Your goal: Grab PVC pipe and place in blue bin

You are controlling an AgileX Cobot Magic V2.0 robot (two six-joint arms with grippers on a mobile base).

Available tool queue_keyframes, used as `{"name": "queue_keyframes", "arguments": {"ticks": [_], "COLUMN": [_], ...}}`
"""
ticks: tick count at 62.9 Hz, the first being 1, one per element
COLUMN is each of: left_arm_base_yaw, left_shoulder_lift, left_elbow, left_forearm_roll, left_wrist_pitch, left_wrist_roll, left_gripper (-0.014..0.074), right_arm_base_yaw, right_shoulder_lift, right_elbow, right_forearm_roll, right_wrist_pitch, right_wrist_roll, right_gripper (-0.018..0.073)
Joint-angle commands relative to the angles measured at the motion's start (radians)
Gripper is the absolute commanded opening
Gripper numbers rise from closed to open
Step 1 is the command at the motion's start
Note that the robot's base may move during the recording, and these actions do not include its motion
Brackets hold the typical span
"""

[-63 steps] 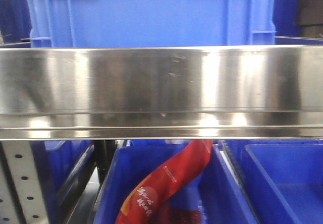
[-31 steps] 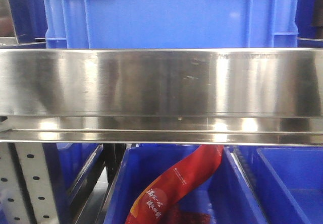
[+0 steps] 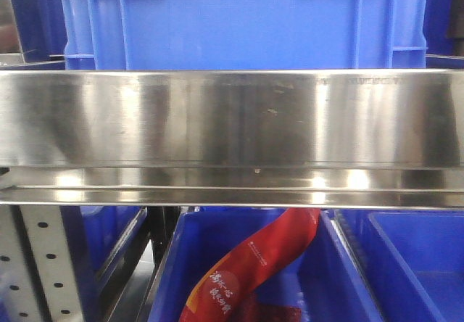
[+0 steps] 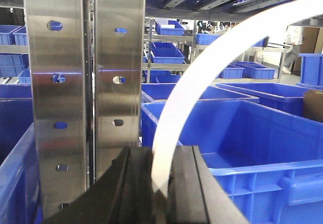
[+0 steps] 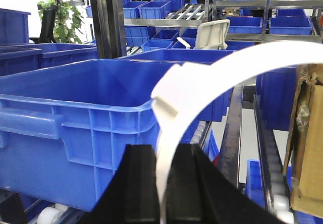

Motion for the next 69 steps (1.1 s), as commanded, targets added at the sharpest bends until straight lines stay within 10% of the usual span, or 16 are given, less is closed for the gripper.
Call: {"name": "queue_keyframes", "arguments": {"ticks": [1, 38, 69], "left_arm_base_yaw": [0.003, 0.003, -0.011], "left_shoulder_lift": [-0.005, -0.005, 0.117], "left_elbow": [-0.003, -0.003, -0.025], "left_forearm_roll": [-0.007, -0.007, -0.014], "left_wrist_pitch": [-0.029, -0.049, -0.078], "left_wrist_roll": [0.002, 0.002, 0.002], "left_gripper": [-0.0111, -0.0111, -0.0111], "right_arm_base_yaw": [0.001, 0.001, 0.001], "right_shoulder_lift": [-0.003, -0.003, 0.041], "right_elbow": [0.000, 0.000, -0.005], "right_forearm_roll": [-0.006, -0.006, 0.021], "right_wrist_pitch": [-0.024, -0.027, -0.352], "right_wrist_roll": [-0.002, -0.002, -0.002], "right_gripper": [-0.0169, -0.0169, -0.0169]}}
